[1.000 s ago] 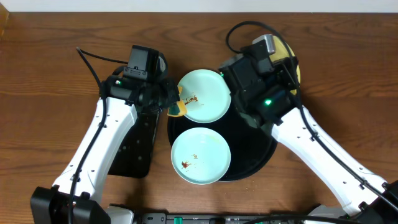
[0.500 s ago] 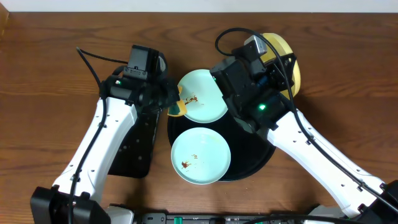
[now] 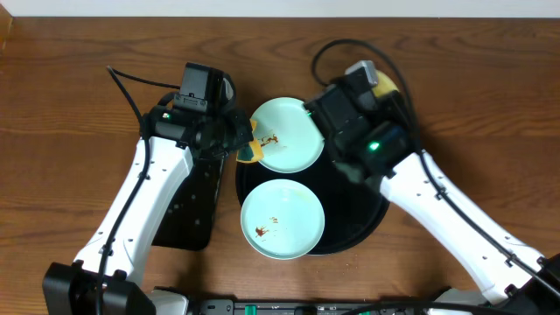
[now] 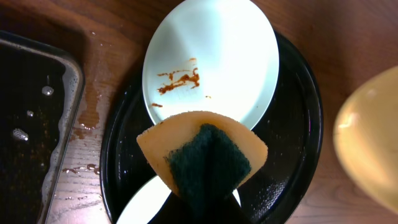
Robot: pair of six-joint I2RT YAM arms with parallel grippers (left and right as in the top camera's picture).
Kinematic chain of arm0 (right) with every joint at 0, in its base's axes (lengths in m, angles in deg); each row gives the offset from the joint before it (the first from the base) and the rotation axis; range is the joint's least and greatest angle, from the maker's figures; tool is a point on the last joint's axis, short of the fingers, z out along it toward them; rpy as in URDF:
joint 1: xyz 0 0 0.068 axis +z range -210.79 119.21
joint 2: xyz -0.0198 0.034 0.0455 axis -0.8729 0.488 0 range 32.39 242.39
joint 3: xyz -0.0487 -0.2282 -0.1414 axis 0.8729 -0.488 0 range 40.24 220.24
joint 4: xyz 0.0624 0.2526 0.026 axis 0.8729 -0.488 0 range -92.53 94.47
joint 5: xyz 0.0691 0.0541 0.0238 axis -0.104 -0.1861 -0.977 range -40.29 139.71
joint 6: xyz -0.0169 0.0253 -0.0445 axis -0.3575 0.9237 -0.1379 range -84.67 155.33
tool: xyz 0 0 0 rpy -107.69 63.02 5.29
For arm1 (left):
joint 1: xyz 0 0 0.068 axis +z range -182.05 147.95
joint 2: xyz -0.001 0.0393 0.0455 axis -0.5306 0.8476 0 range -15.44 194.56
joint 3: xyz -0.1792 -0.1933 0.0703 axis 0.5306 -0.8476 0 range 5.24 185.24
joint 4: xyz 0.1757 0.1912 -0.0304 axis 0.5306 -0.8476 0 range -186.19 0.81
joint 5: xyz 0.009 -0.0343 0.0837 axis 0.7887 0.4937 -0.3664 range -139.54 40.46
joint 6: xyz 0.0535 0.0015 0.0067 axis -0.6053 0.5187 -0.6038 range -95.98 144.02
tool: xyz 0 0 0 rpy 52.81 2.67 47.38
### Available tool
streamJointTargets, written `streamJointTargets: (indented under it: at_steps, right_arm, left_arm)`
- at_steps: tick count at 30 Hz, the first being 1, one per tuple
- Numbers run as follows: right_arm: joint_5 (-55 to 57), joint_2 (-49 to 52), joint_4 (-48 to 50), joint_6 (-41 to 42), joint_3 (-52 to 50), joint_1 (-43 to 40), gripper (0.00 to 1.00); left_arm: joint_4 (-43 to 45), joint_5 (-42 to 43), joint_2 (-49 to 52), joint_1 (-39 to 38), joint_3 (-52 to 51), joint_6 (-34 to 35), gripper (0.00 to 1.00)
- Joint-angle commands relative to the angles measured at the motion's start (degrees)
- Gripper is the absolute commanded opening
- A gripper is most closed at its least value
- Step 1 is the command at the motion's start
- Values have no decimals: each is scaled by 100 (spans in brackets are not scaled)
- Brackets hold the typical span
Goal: Clean dirty plates on tray and stack at the side
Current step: 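Lift the yellow plate with the right gripper and carry it right, then lower the yellow plate onto the table at right and release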
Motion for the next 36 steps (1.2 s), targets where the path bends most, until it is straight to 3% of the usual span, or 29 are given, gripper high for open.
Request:
streamJointTargets:
  at_steps: [1, 10, 22, 36]
  right_arm:
    - [-2227, 26, -111, 1687, 81, -535, 1]
    - [-3340, 151, -507, 2914, 57, -2022, 1]
    - [-4343, 1224, -573, 2776, -170, -4656, 1]
    - [-4435, 2175, -382, 2922, -173, -6787, 1]
  left_arm:
    - [9, 70, -26, 31, 7, -81, 7]
    - [4, 72, -24, 28, 4, -105, 8]
    - [4, 76, 118, 28, -9, -251, 7]
    - [11, 79, 516, 28, -9, -262, 7]
